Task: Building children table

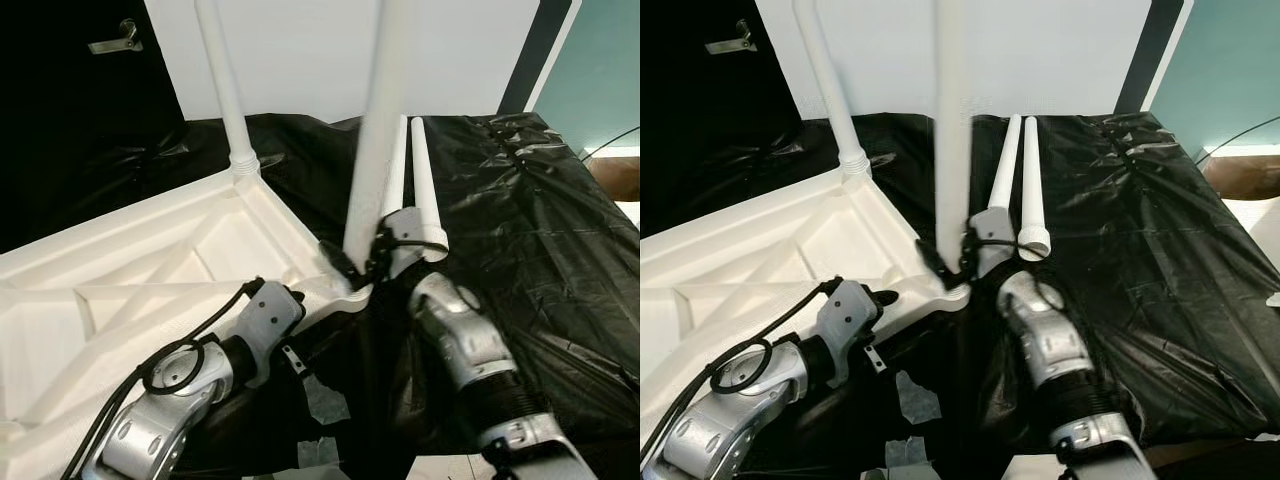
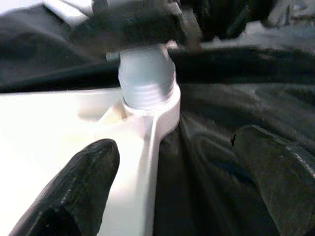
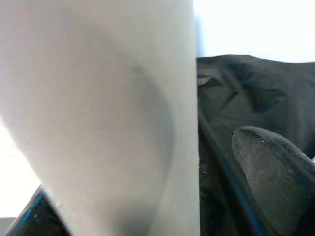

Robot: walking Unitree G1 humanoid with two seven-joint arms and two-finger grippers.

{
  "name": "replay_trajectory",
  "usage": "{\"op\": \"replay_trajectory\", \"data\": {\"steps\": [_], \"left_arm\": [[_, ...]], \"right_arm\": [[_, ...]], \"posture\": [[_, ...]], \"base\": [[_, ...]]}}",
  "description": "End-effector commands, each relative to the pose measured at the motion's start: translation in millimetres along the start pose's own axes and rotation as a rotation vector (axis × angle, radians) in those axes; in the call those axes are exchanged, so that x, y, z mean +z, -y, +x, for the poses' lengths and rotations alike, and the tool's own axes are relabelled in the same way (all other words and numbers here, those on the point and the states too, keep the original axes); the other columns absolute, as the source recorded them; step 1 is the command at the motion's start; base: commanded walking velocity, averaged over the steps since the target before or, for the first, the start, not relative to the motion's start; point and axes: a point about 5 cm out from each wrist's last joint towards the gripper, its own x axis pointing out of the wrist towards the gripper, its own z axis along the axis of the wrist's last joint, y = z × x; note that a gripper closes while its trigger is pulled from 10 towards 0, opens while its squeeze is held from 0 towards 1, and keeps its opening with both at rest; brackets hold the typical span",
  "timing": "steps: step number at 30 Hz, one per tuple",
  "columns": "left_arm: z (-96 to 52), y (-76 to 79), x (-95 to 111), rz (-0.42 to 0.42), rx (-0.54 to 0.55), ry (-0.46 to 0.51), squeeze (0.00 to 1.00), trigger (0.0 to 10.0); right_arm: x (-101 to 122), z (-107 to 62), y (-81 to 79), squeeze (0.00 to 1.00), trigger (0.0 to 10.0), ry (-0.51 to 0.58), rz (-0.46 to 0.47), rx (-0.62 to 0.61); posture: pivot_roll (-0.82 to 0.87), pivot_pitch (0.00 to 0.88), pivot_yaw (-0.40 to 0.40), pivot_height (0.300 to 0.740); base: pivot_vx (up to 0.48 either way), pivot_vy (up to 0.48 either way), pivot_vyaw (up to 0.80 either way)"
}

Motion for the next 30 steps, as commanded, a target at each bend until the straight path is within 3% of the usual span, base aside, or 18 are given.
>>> {"op": "replay_trajectory", "data": {"steps": [1,4,9,16,17,22,30], "left_arm": [[-1.0,-7.3,-3,-0.003,0.09,-0.019,0.0,10.0],[-0.4,-12.9,-6,-0.006,0.138,-0.032,0.0,10.0],[0.0,-17.9,-4,0.006,0.182,-0.028,0.0,10.0],[1.2,-16.8,-2,0.006,0.193,-0.019,0.0,10.0],[1.9,-15.6,-2,0.003,0.195,-0.015,0.0,10.0],[3.6,-13.8,-1,0.001,0.204,-0.006,0.0,10.0],[8.3,-23.3,-2,-0.003,0.329,0.0,0.0,10.0]], "right_arm": [[-1,-0.8,9.3,0.0,10.0,-0.03,-0.028,0.073],[-1,0.9,16.4,0.0,10.0,-0.084,-0.073,0.194],[-2,6.6,16.9,0.0,10.0,-0.131,-0.072,0.322],[-3,10.7,17.9,0.0,10.0,-0.16,-0.061,0.407],[-4,11.3,19.2,0.0,0.0,-0.169,-0.062,0.418],[-6,12.1,22.5,0.0,0.0,-0.185,-0.064,0.42],[-10,15.8,22.4,0.0,0.0,-0.172,-0.06,0.304]], "posture": [[0.13,0.039,-0.012,0.74],[0.14,0.035,-0.015,0.74],[0.15,0.03,-0.02,0.74],[0.15,0.03,-0.024,0.74],[0.15,0.03,-0.026,0.74],[0.16,0.031,-0.03,0.74],[0.15,0.033,-0.031,0.74]], "base": [[0.0,0.0,0.0],[0.0,0.0,0.0],[0.0,0.0,0.0],[0.0,0.0,0.0],[0.0,0.0,0.0],[0.0,0.0,0.0],[0.0,0.0,0.0]]}}
